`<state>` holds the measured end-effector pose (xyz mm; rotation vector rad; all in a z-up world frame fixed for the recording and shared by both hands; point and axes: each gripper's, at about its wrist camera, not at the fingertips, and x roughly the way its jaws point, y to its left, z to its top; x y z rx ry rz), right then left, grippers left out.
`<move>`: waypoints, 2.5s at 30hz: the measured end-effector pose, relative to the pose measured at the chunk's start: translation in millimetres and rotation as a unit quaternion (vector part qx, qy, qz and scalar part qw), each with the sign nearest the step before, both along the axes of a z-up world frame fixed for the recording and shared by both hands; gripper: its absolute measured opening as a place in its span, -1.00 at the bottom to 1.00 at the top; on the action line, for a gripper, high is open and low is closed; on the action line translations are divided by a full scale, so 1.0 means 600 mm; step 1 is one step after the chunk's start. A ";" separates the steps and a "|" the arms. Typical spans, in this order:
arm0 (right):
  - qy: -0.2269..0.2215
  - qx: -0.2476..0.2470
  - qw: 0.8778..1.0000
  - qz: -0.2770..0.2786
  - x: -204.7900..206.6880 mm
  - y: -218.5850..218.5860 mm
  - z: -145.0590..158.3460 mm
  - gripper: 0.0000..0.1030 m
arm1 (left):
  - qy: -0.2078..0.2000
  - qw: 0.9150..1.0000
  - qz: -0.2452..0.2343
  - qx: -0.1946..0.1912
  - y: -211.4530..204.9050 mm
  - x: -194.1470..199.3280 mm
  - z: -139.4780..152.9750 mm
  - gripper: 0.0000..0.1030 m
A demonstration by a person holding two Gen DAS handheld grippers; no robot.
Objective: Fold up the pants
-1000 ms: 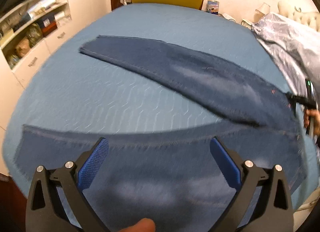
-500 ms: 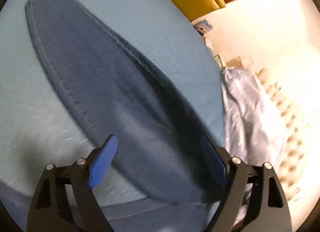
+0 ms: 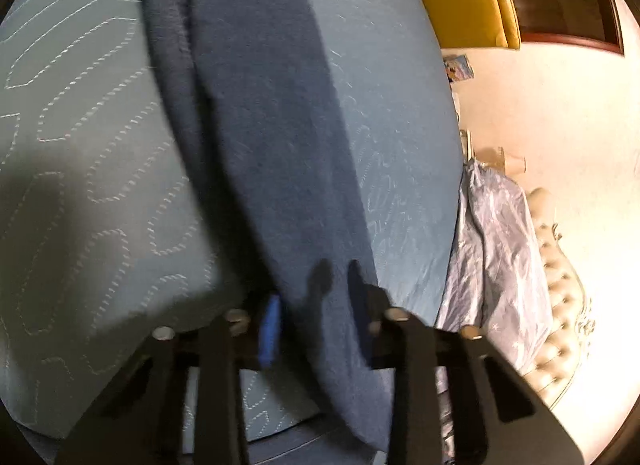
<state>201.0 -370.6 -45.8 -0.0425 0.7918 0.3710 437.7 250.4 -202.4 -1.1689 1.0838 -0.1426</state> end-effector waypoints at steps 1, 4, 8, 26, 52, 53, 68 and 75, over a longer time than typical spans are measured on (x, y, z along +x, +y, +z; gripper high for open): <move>0.001 -0.002 1.000 0.002 0.002 0.000 0.001 -0.69 | -0.001 1.000 0.006 -0.002 0.005 -0.003 0.002 -0.85; 0.006 -0.005 1.000 0.004 0.011 -0.008 0.002 -0.69 | -0.009 1.000 0.003 0.008 0.014 -0.005 0.018 -0.95; 0.013 -0.010 1.000 0.016 0.000 -0.028 0.002 -0.68 | -0.057 0.997 0.007 0.046 0.011 -0.084 0.115 -0.95; 0.211 0.229 0.925 -0.220 -0.196 -0.197 -0.177 0.25 | -0.049 0.990 -0.001 0.129 -0.030 -0.536 0.055 -0.95; 0.178 0.220 0.903 -0.322 -0.117 -0.151 -0.156 -0.76 | -0.065 0.990 -0.006 0.126 -0.001 -0.550 0.103 -0.95; 0.169 0.217 0.907 -0.320 -0.123 -0.152 -0.140 -0.77 | -0.064 0.990 0.002 0.125 -0.002 -0.570 0.116 -0.95; 0.193 0.139 0.921 -0.309 -0.134 -0.180 -0.219 -0.79 | -0.039 0.992 0.010 0.117 -0.014 -0.628 0.024 -0.90; 0.191 0.088 0.926 -0.315 -0.122 -0.149 -0.230 -0.80 | -0.081 0.993 0.075 0.042 0.077 -0.635 -0.002 -0.32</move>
